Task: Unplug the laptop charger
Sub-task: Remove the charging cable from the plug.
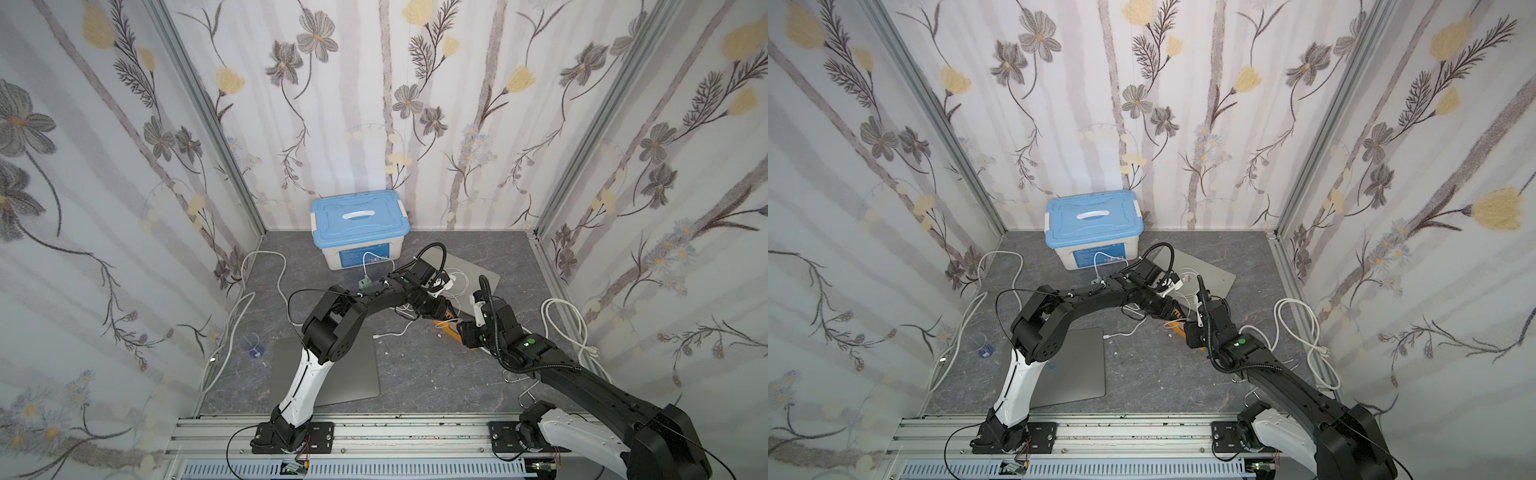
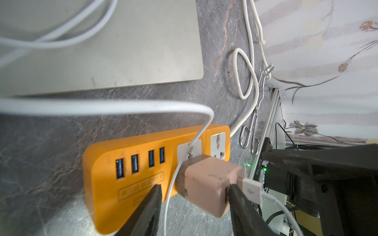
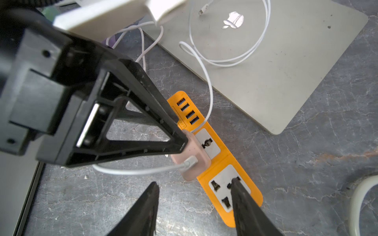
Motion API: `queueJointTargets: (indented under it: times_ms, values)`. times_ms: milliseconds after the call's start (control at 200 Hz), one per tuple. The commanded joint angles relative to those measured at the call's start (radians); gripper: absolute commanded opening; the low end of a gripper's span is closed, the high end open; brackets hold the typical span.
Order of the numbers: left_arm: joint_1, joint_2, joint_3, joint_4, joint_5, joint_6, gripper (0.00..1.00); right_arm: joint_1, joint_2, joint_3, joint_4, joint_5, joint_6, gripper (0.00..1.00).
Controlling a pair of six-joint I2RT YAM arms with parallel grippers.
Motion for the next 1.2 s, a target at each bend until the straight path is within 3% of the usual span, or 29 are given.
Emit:
queueJointTargets:
  times_ms: [0,595,1194]
  values:
    - [-0.001,0.013,-0.002,-0.072,-0.063,0.03,0.55,-0.004,0.021,0.016,0.069,-0.022,-0.061,0.55]
    - [0.0,0.024,0.018,-0.112,-0.061,0.055,0.55,-0.044,0.117,0.085,0.054,-0.102,-0.156,0.46]
    - [0.0,0.041,0.036,-0.131,-0.061,0.068,0.55,-0.044,0.184,0.116,0.016,-0.132,-0.181,0.3]
